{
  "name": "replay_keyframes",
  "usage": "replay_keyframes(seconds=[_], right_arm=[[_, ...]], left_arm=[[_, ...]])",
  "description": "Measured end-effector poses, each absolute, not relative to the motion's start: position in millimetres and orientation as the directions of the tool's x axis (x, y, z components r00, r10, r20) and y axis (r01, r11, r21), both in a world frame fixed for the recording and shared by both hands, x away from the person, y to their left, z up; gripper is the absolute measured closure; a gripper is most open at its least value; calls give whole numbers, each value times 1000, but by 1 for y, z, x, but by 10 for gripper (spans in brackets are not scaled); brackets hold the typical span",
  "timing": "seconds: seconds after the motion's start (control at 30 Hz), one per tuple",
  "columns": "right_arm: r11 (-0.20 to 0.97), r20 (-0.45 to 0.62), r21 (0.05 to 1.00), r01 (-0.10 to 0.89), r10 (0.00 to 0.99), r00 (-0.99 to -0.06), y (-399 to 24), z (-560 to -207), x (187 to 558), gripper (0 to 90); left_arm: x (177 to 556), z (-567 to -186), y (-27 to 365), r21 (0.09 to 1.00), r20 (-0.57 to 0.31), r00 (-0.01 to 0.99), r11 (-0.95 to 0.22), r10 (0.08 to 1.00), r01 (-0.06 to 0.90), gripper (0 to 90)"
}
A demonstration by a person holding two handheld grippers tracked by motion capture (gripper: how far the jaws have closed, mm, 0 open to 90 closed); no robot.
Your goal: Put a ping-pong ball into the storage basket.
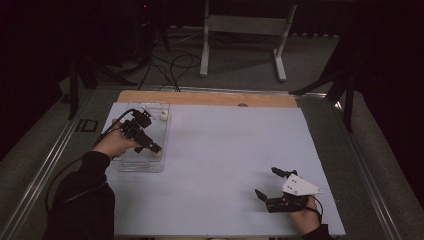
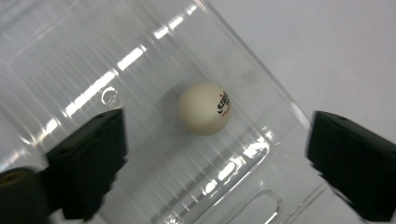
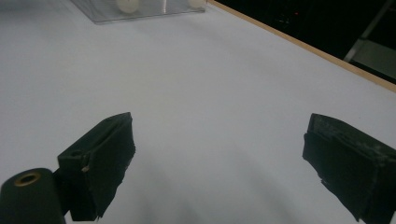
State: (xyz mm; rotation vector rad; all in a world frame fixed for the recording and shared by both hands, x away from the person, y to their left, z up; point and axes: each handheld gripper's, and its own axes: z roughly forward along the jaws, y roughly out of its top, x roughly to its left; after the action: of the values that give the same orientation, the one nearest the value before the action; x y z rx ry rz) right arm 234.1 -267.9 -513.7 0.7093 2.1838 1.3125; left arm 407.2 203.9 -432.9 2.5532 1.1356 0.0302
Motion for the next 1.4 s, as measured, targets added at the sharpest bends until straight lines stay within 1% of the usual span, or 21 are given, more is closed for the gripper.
replay_keyframes(seconds=[0.03,0.13,0.17,0.2,0.37,0.4,0.43,0.47,0.53,0.57,0.6,0.63,0.67,0.73,0.8,1.03,1.33,1.4], right_arm=[[402,-143,898,180,653,-744,-268,-514,234,90],[403,-145,897,178,651,-745,-268,-514,234,90],[403,-144,898,178,651,-745,-268,-514,234,90],[403,-144,898,179,652,-744,-268,-514,234,90],[402,-145,898,178,653,-744,-268,-514,234,90],[402,-144,898,179,653,-744,-268,-514,234,90],[402,-143,898,180,653,-744,-268,-514,234,90],[402,-145,898,178,652,-744,-268,-514,234,90],[403,-145,898,177,652,-744,-268,-514,234,90],[401,-142,898,181,653,-743,-268,-514,234,90],[402,-144,898,180,653,-743,-268,-514,234,90],[401,-142,898,181,654,-743,-268,-514,234,90],[401,-142,898,182,654,-743,-268,-514,234,90],[402,-143,898,180,653,-744,-268,-514,234,90],[402,-144,898,179,653,-744,-268,-514,234,90],[401,-143,898,180,653,-743,-268,-513,234,90],[397,-140,900,180,654,-743,-269,-514,234,90],[398,-140,900,180,654,-743,-269,-514,234,90]], left_arm=[[407,-433,204,319,-119,679,-620,724,717,11],[405,-425,204,359,-122,677,-604,725,711,4],[405,-425,204,359,-122,677,-604,725,711,4],[403,-420,202,381,-122,672,-591,730,711,4],[402,-412,197,420,-127,676,-578,726,700,4],[401,-408,195,440,-137,663,-554,736,706,4],[401,-408,195,440,-137,663,-554,736,706,4],[401,-405,194,474,-145,660,-534,737,701,4],[401,-404,193,488,-149,658,-524,738,698,4],[400,-402,192,506,-140,652,-513,745,694,4],[398,-399,190,544,-140,660,-500,738,674,4],[398,-399,190,544,-140,660,-500,738,674,4],[398,-396,188,565,-136,648,-479,749,672,4],[397,-396,187,571,-147,653,-475,743,669,4],[396,-395,183,577,-131,646,-472,752,666,4],[394,-396,171,596,-131,648,-463,751,657,4],[388,-396,151,631,-104,671,-473,734,615,4],[388,-396,148,637,-112,677,-470,727,610,4]])
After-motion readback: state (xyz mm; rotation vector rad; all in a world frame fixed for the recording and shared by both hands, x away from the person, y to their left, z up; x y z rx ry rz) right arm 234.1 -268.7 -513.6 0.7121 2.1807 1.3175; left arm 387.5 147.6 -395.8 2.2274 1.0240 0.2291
